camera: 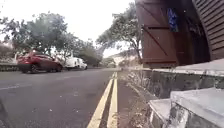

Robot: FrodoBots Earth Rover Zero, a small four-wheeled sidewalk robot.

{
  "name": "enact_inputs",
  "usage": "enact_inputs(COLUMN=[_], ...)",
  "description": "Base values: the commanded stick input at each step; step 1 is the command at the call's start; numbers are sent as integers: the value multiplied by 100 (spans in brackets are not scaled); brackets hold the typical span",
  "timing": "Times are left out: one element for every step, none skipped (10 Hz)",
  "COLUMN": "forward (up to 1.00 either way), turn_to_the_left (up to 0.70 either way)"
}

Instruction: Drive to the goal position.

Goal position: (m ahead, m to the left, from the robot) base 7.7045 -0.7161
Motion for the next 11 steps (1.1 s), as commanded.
enact_inputs(forward=[0, 0, 0, 0, 7, 17, 70, 70, 70, 70, 70], turn_to_the_left=[0, 0, 0, 0, 0, 0, 0, 0, 0, 0, 0])
